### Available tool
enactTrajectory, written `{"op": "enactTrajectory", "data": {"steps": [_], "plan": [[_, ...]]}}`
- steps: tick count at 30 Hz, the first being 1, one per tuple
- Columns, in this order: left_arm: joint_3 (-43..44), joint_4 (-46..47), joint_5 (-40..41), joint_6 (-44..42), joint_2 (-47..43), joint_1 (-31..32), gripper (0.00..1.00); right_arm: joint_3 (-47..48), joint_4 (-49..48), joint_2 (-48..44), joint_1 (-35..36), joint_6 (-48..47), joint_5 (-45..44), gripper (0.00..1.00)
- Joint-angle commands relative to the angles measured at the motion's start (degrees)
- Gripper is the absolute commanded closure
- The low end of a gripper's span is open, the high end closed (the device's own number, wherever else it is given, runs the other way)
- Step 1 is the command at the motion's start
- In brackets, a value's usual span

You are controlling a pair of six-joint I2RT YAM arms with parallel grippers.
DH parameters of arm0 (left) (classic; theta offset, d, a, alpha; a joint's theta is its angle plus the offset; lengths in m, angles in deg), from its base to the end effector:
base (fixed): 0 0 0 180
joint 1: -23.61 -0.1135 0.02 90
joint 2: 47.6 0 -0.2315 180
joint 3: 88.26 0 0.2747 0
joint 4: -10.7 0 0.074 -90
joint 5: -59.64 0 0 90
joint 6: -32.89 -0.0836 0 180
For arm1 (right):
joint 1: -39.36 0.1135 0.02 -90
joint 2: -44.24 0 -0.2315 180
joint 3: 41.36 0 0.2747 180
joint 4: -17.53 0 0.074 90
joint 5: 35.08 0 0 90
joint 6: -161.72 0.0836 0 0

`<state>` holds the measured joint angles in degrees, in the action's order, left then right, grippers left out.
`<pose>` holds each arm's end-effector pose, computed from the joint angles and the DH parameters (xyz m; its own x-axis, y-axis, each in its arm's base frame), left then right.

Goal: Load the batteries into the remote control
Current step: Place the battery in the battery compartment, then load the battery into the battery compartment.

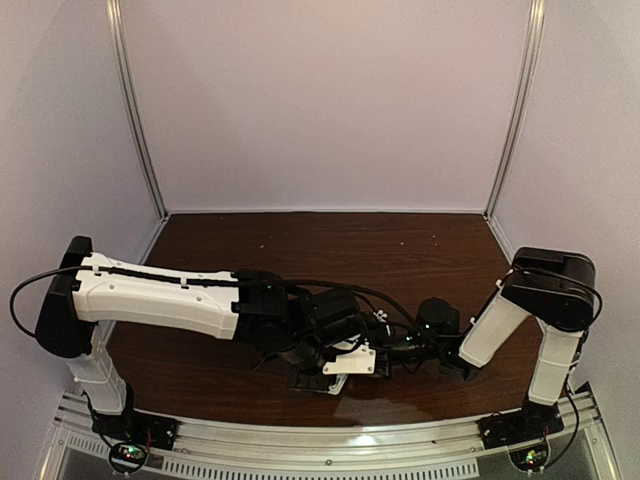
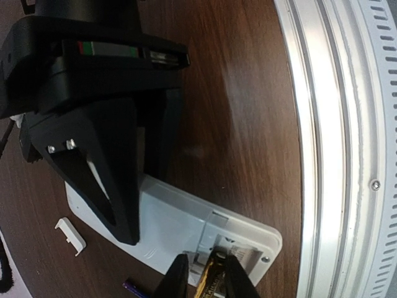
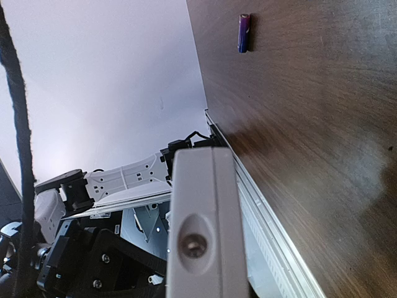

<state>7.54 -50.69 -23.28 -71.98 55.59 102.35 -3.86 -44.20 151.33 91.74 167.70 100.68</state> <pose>0.0886 -0.3923 0.1572 0.0716 0.9446 -0.3203 0.9790 -0.0051 0.2039 0.1448 0.2860 0.0592 -0.9718 -0.1242 0.2006 0.1857 0.1219 0.9750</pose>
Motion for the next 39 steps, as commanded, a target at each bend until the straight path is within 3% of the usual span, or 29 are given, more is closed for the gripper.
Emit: {"op": "enactTrajectory", "data": {"steps": [1, 8, 19, 24, 29, 33, 39], "plan": [[-0.75, 2.48, 2.25, 0.37, 0.03, -0.14, 0.75, 0.50, -19.46, -1.64, 0.62, 0.55, 0.30, 1.00], [-1.07, 3.23, 4.38, 0.79, -2.11, -0.12, 0.72, 0.09, -20.42, -1.56, 0.62, 0.48, -0.13, 1.00], [0.86, 5.65, 1.91, 1.51, -7.26, -0.08, 0.53, -0.03, -22.19, -0.58, 0.63, 0.37, -0.91, 1.00], [-5.25, 10.86, 3.19, 6.93, -14.18, -1.26, 0.48, 0.02, -22.62, -1.02, 0.53, 0.25, -1.10, 1.00], [-15.49, 16.12, -3.44, 18.31, -25.24, -6.94, 0.52, 0.11, -22.62, -2.14, 0.47, 0.05, -1.23, 1.00], [-23.96, 21.55, -10.66, 26.49, -31.36, -11.70, 0.62, 0.47, -22.66, -2.65, 0.48, 0.17, -1.29, 1.00], [-26.60, 20.72, -9.95, 32.42, -30.32, -14.14, 0.74, 0.90, -21.97, -3.31, 0.44, 0.48, -1.20, 1.00]]}}
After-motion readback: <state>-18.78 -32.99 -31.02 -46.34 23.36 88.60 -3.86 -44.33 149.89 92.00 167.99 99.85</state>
